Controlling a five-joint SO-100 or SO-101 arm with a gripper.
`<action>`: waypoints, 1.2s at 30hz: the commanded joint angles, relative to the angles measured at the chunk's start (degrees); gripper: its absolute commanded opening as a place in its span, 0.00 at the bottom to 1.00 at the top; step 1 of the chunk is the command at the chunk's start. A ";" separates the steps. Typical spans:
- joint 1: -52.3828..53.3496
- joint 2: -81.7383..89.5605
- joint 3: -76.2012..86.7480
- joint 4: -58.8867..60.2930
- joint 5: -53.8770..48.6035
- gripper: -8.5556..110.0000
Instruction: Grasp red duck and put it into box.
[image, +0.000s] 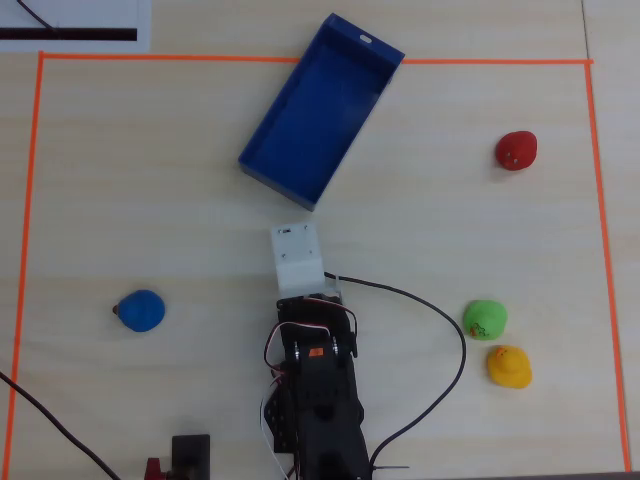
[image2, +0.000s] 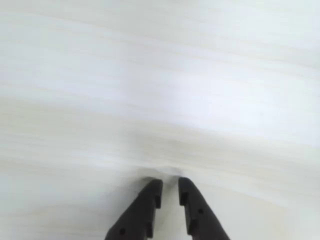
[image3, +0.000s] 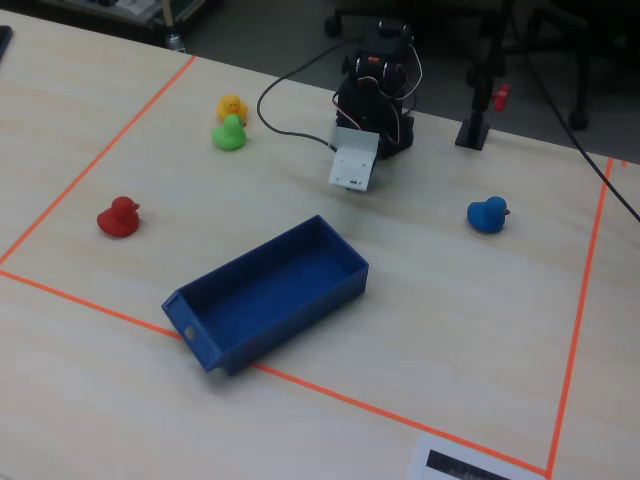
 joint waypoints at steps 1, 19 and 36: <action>0.44 0.09 0.00 1.41 0.26 0.08; 1.14 0.09 0.00 1.41 -0.09 0.08; 7.65 -0.09 -0.88 -25.31 0.53 0.07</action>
